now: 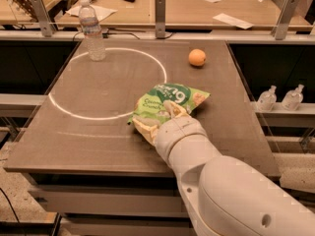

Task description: Move green rice chip bag near orange

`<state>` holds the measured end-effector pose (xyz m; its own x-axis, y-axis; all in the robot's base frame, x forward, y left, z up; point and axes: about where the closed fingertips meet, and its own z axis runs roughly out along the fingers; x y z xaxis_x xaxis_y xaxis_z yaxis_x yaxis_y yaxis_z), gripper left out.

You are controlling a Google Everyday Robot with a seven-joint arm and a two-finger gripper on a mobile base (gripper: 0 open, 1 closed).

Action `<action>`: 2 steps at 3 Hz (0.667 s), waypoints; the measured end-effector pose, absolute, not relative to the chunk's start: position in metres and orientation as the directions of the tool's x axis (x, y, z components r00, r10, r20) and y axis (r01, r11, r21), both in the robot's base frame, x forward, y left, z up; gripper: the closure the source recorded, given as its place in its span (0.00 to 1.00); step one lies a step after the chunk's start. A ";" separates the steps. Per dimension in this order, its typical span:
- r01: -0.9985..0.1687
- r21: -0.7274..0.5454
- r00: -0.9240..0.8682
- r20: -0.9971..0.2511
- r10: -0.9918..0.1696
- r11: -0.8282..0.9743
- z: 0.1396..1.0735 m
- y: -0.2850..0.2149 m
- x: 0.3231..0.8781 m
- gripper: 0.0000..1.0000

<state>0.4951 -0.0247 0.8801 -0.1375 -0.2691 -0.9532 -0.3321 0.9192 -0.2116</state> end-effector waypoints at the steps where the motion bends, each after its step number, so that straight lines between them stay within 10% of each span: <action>1: -0.271 -0.214 -0.162 -0.951 -0.263 0.938 0.877 -0.037 0.505 1.00; 2: -0.143 -0.262 -0.169 -0.944 -0.285 0.954 0.876 -0.073 0.541 1.00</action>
Offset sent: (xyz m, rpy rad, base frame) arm 0.0974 -0.1191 -0.0031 -0.1526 -0.0886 -0.4406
